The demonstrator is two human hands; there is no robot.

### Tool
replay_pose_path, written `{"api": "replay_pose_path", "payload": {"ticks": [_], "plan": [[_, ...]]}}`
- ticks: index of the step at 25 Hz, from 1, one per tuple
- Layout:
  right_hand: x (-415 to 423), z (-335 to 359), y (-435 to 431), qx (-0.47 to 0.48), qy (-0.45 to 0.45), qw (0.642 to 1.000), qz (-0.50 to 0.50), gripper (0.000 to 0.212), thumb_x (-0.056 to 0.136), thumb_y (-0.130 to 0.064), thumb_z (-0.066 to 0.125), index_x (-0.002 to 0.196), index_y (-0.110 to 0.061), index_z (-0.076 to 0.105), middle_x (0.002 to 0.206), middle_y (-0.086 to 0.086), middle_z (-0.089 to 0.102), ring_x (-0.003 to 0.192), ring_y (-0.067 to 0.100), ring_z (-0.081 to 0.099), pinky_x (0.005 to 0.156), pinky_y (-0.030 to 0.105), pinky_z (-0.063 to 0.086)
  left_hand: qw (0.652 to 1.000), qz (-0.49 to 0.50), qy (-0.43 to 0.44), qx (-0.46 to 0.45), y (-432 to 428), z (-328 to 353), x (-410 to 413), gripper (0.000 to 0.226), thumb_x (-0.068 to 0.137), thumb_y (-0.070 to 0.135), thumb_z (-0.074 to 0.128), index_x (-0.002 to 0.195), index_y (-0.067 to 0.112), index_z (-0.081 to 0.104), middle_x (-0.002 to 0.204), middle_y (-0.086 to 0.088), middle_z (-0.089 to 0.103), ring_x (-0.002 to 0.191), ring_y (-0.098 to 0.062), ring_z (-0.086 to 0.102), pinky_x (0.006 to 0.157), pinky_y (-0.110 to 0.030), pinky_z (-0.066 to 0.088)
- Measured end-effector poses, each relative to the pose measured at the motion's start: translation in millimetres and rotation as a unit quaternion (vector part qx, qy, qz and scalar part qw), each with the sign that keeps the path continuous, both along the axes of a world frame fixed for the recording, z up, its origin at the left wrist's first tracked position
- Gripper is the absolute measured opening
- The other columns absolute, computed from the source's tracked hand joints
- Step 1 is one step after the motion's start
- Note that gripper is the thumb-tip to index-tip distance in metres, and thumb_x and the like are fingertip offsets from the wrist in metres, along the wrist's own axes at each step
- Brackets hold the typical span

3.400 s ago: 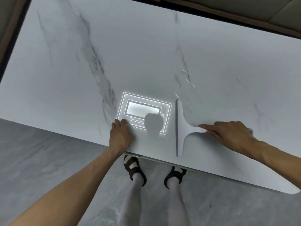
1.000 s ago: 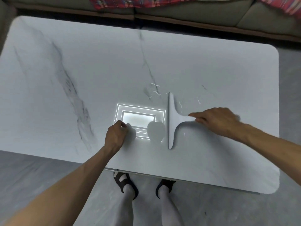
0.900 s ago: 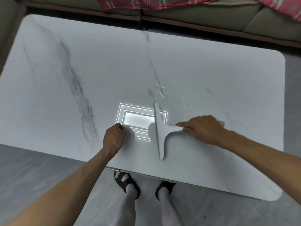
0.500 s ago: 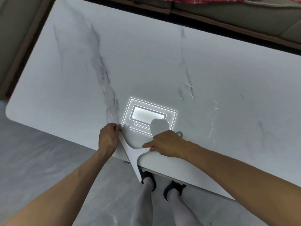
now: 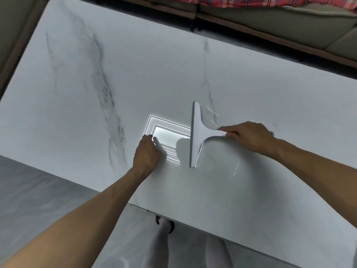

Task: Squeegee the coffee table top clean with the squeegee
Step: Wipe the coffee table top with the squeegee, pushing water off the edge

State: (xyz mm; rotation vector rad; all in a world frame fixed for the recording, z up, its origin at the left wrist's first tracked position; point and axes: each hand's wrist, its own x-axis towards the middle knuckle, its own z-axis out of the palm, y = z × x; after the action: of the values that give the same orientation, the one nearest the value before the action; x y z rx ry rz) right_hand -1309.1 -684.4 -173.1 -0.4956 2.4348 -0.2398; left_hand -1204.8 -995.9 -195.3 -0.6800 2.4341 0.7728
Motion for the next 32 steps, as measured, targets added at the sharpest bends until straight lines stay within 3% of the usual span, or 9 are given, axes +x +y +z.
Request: {"api": "replay_pose_path", "payload": {"ticks": [3, 5, 8, 13, 17, 20, 23, 27, 32], "plan": [[-7, 11, 74, 0.017, -0.003, 0.999, -0.047, 0.033, 0.100, -0.046, 0.033, 0.125, -0.060, 0.048, 0.127, -0.020, 0.061, 0.114, 0.017, 0.058, 0.077, 0.031, 0.039, 0.992, -0.101, 0.007, -0.076, 50, -12, -28, 0.049, 0.091, 0.010, 0.021, 0.133, -0.005, 0.040, 0.130, -0.022, 0.046, 0.118, -0.037, 0.047, 0.099, -0.043, 0.042], [-10, 20, 121, 0.033, 0.000, 0.996, -0.084, 0.033, 0.100, -0.045, 0.033, 0.126, -0.060, 0.048, 0.129, -0.021, 0.060, 0.117, 0.017, 0.056, 0.078, 0.032, 0.040, 0.986, -0.129, 0.000, -0.104, 79, -22, -47, 0.051, 0.088, 0.013, 0.037, 0.134, -0.008, 0.036, 0.132, -0.024, 0.044, 0.117, -0.039, 0.044, 0.099, -0.043, 0.041], [-14, 36, 167, 0.037, 0.012, 0.988, -0.150, 0.032, 0.099, -0.045, 0.036, 0.123, -0.061, 0.050, 0.119, -0.020, 0.065, 0.111, 0.020, 0.059, 0.077, 0.032, 0.040, 0.979, -0.144, -0.037, -0.140, 110, -32, -71, 0.085, 0.080, 0.030, 0.060, 0.146, -0.004, 0.019, 0.146, -0.027, 0.028, 0.130, -0.048, 0.032, 0.110, -0.048, 0.033], [-77, 40, 139, -0.088, 0.027, 0.968, -0.232, 0.033, 0.098, -0.038, 0.040, 0.126, -0.043, 0.056, 0.094, -0.004, 0.068, 0.094, 0.026, 0.062, 0.077, 0.034, 0.044, 0.975, -0.119, -0.065, -0.178, 122, -44, -112, 0.138, 0.054, 0.059, 0.085, 0.151, 0.006, 0.002, 0.155, -0.032, 0.005, 0.140, -0.057, 0.009, 0.116, -0.055, 0.015], [-166, 18, 56, -0.145, 0.044, 0.965, -0.213, 0.026, 0.093, -0.027, 0.037, 0.111, -0.025, 0.056, 0.099, 0.005, 0.062, 0.095, 0.034, 0.057, 0.083, 0.041, 0.045, 0.970, -0.139, -0.072, -0.186, 117, -57, -124, 0.143, 0.053, 0.058, 0.086, 0.152, 0.003, -0.001, 0.154, -0.038, 0.002, 0.139, -0.062, 0.008, 0.116, -0.057, 0.017], [-216, 2, 1, -0.164, 0.047, 0.961, -0.219, 0.036, 0.095, -0.027, 0.033, 0.127, -0.027, 0.050, 0.114, 0.007, 0.060, 0.103, 0.032, 0.054, 0.080, 0.034, 0.039, 0.964, -0.160, -0.077, -0.198, 115, -58, -127, 0.141, 0.054, 0.059, 0.085, 0.151, -0.001, 0.002, 0.151, -0.042, 0.007, 0.136, -0.064, 0.015, 0.114, -0.057, 0.024], [-236, -12, -26, -0.121, 0.051, 0.973, -0.188, 0.041, 0.095, -0.023, 0.032, 0.135, -0.025, 0.046, 0.131, 0.011, 0.057, 0.116, 0.039, 0.050, 0.083, 0.035, 0.040, 0.961, -0.178, -0.069, -0.201, 113, -55, -129, 0.140, 0.054, 0.060, 0.084, 0.151, -0.003, 0.004, 0.149, -0.044, 0.010, 0.134, -0.065, 0.018, 0.113, -0.058, 0.028], [-209, -23, 0, -0.084, 0.066, 0.988, -0.112, 0.045, 0.098, -0.021, 0.032, 0.143, -0.025, 0.037, 0.131, 0.011, 0.058, 0.114, 0.042, 0.051, 0.087, 0.042, 0.041, 0.963, -0.180, -0.070, -0.189, 112, -54, -131, 0.142, 0.053, 0.059, 0.085, 0.150, -0.003, 0.004, 0.149, -0.045, 0.009, 0.133, -0.066, 0.017, 0.112, -0.059, 0.029], [-129, -16, 101, -0.040, 0.055, 0.995, -0.077, 0.046, 0.099, -0.027, 0.036, 0.143, -0.041, 0.031, 0.109, 0.009, 0.067, 0.095, 0.039, 0.060, 0.074, 0.038, 0.044, 0.964, -0.173, -0.074, -0.190, 112, -55, -131, 0.145, 0.048, 0.059, 0.087, 0.150, -0.002, 0.005, 0.149, -0.044, 0.010, 0.133, -0.066, 0.018, 0.111, -0.059, 0.030]]}}
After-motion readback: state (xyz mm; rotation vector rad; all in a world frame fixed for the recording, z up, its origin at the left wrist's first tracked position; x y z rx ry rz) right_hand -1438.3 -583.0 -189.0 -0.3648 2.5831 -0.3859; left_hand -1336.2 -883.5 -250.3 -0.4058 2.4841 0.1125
